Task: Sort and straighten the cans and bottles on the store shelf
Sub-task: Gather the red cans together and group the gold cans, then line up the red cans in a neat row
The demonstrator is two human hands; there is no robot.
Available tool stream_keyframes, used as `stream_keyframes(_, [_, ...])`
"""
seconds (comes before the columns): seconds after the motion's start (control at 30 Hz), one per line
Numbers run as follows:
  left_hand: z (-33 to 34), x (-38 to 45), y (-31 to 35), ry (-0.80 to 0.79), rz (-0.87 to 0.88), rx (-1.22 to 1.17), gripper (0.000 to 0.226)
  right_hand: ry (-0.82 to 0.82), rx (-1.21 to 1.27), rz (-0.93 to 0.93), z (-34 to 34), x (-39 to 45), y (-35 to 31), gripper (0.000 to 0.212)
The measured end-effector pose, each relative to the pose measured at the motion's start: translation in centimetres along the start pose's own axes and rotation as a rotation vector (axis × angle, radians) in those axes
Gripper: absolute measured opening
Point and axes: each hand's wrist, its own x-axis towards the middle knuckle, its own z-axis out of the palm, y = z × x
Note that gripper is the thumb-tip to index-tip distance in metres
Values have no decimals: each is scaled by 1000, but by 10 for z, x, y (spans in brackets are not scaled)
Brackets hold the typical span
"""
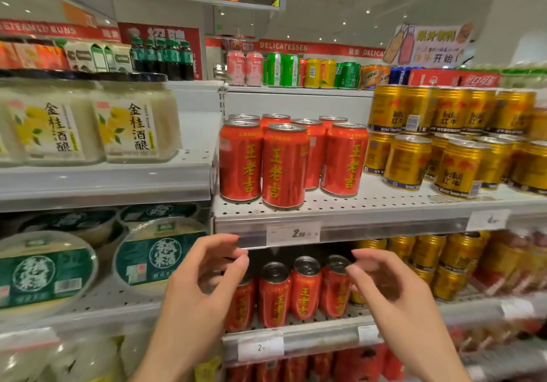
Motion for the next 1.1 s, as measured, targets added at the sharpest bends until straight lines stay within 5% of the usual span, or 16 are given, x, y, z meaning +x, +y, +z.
stream_keyframes(0.3, [-4, 12, 27, 73, 142, 112, 22, 26, -56, -133, -16, 40, -27, 17])
stream_keyframes(0.67, [-18, 80, 94, 78, 612, 858, 39, -51, -292, -651, 9, 103, -114, 43])
stream_keyframes(0.83, [-24, 120, 113, -37, 461, 1087, 72, -84, -539, -658, 30, 121, -130, 75])
stream_keyframes(0.97, [-22, 144, 113, -181, 298, 1069, 73, -112, -542, -647, 29, 133, -130, 66])
stream_keyframes(1.1, [-26, 151, 110, -220, 318, 978, 56, -181, -510, -635, 20, 139, -130, 58])
